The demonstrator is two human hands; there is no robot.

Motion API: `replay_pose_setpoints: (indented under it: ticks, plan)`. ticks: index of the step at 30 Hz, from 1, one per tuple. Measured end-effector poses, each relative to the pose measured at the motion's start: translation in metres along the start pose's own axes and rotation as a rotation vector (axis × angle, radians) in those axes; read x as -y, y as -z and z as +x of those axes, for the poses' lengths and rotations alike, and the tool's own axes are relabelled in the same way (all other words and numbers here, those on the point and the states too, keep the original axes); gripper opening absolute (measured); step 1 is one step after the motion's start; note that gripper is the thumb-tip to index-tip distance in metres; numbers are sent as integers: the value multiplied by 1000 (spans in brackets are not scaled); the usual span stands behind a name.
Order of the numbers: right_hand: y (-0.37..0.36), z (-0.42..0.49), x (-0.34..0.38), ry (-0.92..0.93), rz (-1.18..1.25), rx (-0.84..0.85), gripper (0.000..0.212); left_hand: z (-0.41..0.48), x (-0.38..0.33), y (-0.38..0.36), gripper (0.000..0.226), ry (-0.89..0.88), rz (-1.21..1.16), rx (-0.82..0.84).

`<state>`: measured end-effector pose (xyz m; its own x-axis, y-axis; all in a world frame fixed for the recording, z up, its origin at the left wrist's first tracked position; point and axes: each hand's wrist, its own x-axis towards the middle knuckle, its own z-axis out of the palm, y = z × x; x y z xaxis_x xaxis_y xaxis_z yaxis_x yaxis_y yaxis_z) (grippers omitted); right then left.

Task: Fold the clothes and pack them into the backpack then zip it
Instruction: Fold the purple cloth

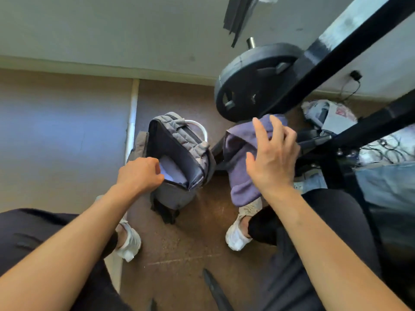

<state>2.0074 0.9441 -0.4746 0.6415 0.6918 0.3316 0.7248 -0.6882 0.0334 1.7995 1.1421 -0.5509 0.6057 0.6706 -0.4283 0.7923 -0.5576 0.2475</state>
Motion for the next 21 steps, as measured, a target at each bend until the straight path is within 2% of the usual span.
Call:
replay_pose_setpoints:
  ticks: [3, 7, 10, 12, 13, 16, 18, 20, 21]
  plan:
    - [6, -3, -10, -107, 70, -31, 71, -18, -5, 0, 5, -70, -192, -78]
    - [13, -4, -36, -85, 340, -163, 31, -42, -8, 2, 15, -287, -399, 43]
    - [24, -19, -41, -58, 485, -190, 15, -65, -14, 1, 14, -372, -506, 127]
    - [37, -37, -36, -39, 630, -120, 12, -85, -23, -1, 7, -391, -613, 148]
    - [45, -46, -32, -27, 706, -69, 12, -94, -27, -4, 15, -390, -678, 148]
    - [68, -68, -15, -19, 899, 105, 15, -125, -43, -8, 64, -396, -798, 74]
    - [80, -82, -3, 1, 1007, 253, 16, -143, -56, -11, 84, -444, -801, 35]
    - [90, -94, 11, 21, 1087, 372, 14, -159, -66, -18, 83, -490, -876, 61]
    - [93, -101, 17, 19, 1124, 408, 14, -165, -69, -22, 74, -489, -936, 69]
